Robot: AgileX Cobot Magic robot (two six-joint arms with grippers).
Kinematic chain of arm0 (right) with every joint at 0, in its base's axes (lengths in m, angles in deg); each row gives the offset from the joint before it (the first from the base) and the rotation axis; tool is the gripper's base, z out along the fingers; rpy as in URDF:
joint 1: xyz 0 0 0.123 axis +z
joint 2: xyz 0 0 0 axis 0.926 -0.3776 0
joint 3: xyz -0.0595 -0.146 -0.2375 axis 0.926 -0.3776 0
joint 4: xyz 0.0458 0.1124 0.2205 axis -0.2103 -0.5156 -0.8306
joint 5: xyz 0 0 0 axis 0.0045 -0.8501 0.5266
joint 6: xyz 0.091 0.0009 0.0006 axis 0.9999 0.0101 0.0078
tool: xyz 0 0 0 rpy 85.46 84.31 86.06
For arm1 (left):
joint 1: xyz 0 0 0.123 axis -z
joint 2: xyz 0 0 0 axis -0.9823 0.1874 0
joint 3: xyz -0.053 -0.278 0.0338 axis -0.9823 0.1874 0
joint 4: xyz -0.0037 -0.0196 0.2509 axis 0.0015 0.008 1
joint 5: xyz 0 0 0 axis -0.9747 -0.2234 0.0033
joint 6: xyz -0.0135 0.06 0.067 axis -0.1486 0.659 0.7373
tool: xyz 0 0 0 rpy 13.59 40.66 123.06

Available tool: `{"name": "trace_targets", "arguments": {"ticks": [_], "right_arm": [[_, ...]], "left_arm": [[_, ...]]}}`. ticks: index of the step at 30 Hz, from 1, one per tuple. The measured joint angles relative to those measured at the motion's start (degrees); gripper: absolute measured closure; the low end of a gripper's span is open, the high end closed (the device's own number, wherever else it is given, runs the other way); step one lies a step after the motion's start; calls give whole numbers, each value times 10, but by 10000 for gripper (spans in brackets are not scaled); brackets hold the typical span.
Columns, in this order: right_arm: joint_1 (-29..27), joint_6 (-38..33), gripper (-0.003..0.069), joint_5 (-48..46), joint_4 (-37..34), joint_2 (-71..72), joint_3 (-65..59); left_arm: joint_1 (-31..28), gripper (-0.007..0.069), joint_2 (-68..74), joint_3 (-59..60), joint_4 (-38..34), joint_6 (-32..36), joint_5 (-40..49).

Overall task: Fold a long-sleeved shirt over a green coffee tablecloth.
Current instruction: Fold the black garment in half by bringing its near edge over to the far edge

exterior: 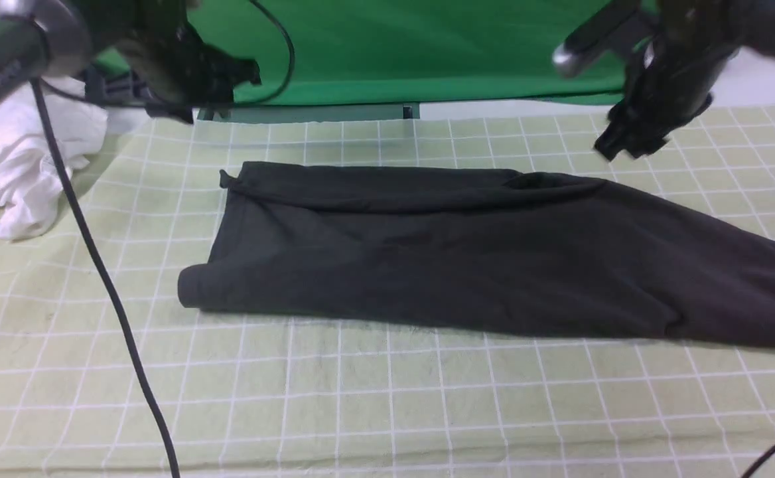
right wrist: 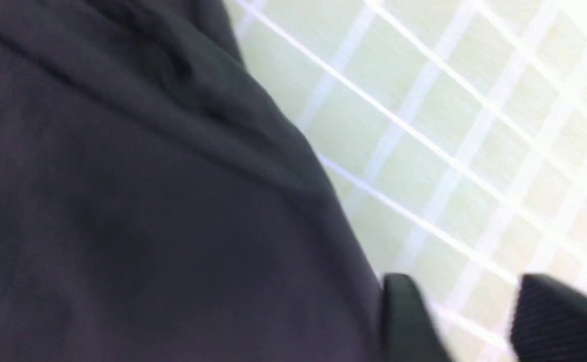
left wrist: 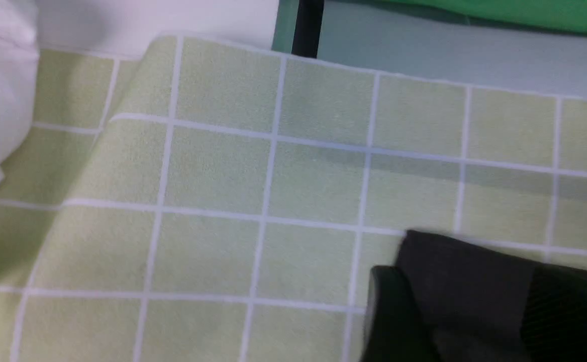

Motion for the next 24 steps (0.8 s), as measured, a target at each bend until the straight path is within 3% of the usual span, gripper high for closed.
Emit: {"name": "trace_targets", "arguments": {"ticks": [1,2,3,5,6,9,12,16,24], "right_arm": [[0,2,453,-10,1,9,0],[0,4,543,-30,1,32,0],[0,5,610,-45,0,55,1],[0,5,630,-51,-2,70,3],[0,5,650,-59,-4,90,3],[0,5,653,-63,-6,104,3],[-2,5,653,-68,-8,113,3],[-4,5,655,-75,-16,114,3],[-4,5,655,-80,-61,114,3]], "left_arm": [[0,263,-3,-11,-29,20,18],[3,275,-6,-18,-59,46,29],[16,328,-9,-23,-118,87,50],[32,382,-8,-25,-139,104,65],[61,467,-2,-26,-152,125,78],[108,572,15,-26,-157,150,91],[160,613,46,-26,-164,161,91],[192,621,88,-26,-159,168,59],[178,620,131,-28,-151,168,-26]]}}
